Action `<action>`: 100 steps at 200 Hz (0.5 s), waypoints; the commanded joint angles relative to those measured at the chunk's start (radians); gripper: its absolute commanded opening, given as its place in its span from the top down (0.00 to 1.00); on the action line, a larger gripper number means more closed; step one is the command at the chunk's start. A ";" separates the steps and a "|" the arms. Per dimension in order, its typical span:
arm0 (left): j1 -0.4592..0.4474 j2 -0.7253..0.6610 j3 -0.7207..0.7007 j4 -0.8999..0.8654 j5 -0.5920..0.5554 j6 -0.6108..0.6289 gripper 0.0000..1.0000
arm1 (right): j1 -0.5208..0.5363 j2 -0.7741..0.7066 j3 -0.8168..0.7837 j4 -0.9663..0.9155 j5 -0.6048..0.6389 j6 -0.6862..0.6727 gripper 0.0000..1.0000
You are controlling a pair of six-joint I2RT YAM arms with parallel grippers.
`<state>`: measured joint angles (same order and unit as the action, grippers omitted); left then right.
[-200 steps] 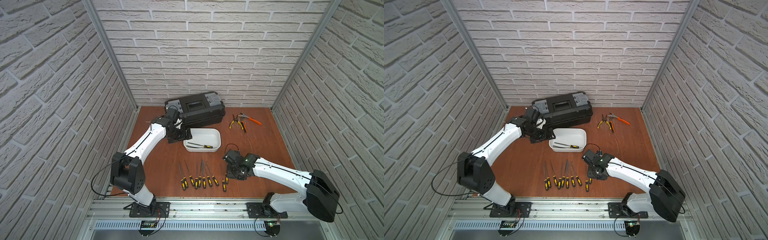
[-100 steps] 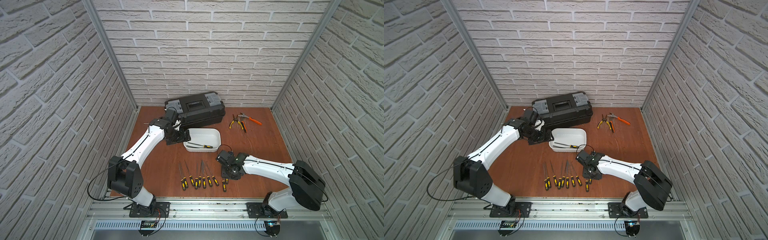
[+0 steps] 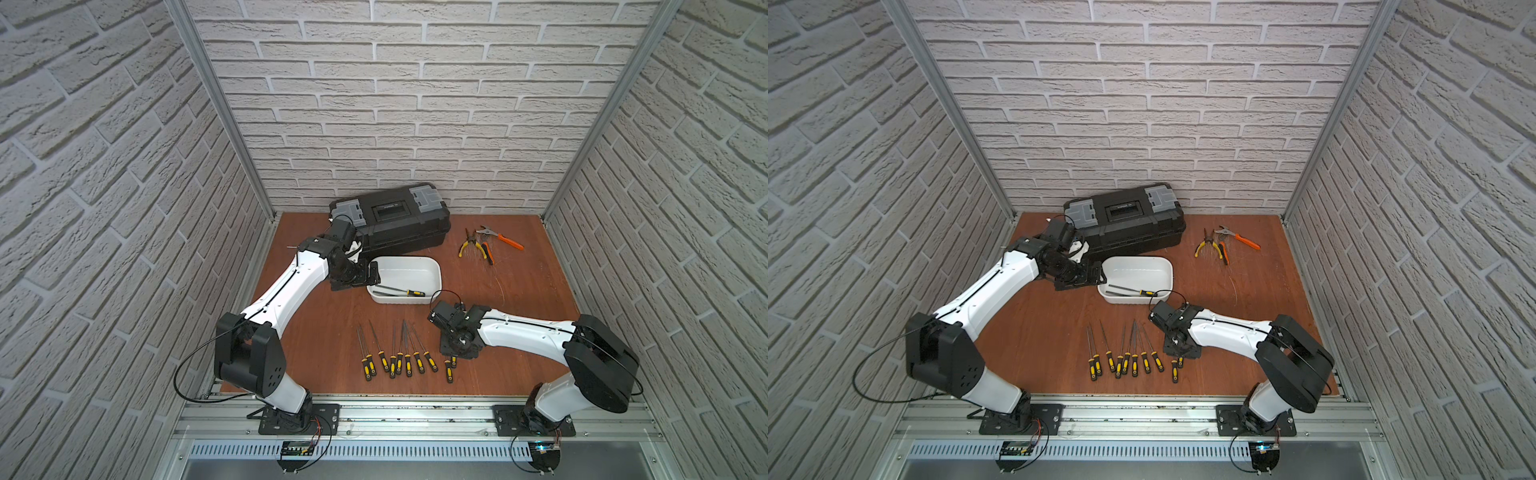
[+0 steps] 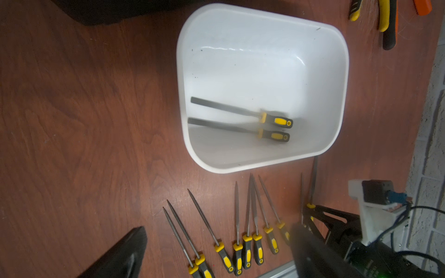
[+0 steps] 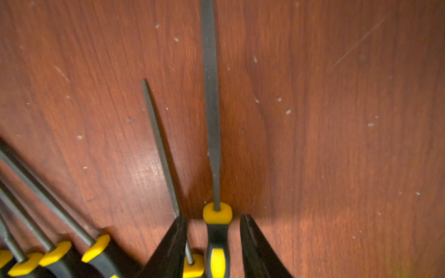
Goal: Put the file tool into the storage box
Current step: Pick up the file tool from the center of the board.
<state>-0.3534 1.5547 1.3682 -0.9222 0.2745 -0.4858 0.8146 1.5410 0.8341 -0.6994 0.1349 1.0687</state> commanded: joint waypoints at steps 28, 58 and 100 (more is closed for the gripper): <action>0.008 0.007 0.063 -0.032 0.000 0.043 0.02 | 0.005 -0.046 -0.010 -0.017 0.073 0.041 0.60; 0.008 0.026 0.092 -0.043 0.000 0.055 0.02 | 0.004 -0.113 -0.034 -0.013 0.105 0.062 0.58; 0.008 0.041 0.098 -0.037 0.011 0.050 0.02 | -0.003 -0.084 -0.061 0.049 0.044 0.032 0.57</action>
<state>-0.3534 1.5803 1.4456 -0.9478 0.2752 -0.4480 0.8143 1.4372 0.7918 -0.6888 0.1993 1.1095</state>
